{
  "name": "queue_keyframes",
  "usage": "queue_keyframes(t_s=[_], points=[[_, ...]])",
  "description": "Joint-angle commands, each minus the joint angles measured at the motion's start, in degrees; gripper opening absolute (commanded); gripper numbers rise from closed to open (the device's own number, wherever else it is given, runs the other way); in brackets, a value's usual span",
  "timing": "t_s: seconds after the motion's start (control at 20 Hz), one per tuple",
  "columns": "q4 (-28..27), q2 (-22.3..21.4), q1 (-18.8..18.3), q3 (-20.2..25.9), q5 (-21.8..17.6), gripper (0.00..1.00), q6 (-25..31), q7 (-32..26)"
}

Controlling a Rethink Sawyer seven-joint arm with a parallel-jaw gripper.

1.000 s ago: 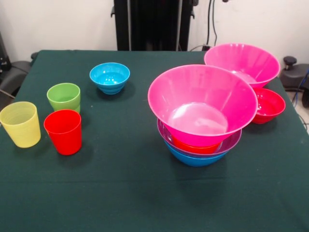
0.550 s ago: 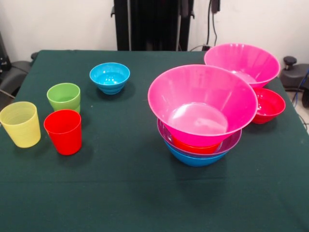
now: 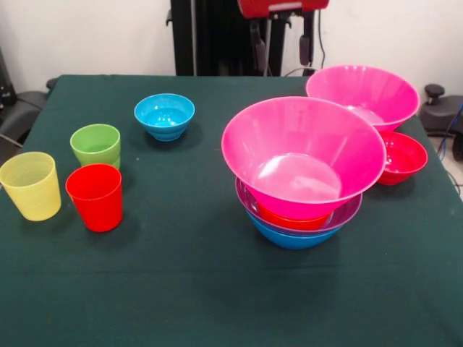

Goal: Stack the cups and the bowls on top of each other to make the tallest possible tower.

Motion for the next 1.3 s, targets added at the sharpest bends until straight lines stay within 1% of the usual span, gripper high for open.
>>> queue_keyframes(t_s=[0.05, 0.2, 0.3, 0.55, 0.75, 0.9, 1.0, 1.15, 1.3], points=[[4.05, 3.11, 1.62, -1.15, -3.05, 1.0, -3.73, 4.11], [5.12, 2.24, 2.85, -1.57, -2.46, 1.0, -1.27, 5.2], [5.15, 1.56, 3.6, -1.79, -2.29, 1.0, 2.58, 4.77], [5.42, -1.28, 4.91, -1.65, 0.45, 1.0, 10.14, 5.4], [4.52, -1.74, 7.2, -2.83, 0.45, 1.0, 12.13, 7.66], [4.13, -1.45, 8.61, -3.64, 0.58, 1.0, 11.8, 9.3], [4.47, -0.9, 9.39, -4.43, -0.1, 1.0, 10.33, 9.84], [6.57, -0.34, 10.07, -5.47, -1.2, 1.0, 5.89, 9.64], [9.1, -0.76, 10.74, -6.27, -1.22, 1.0, 2.03, 9.67]])
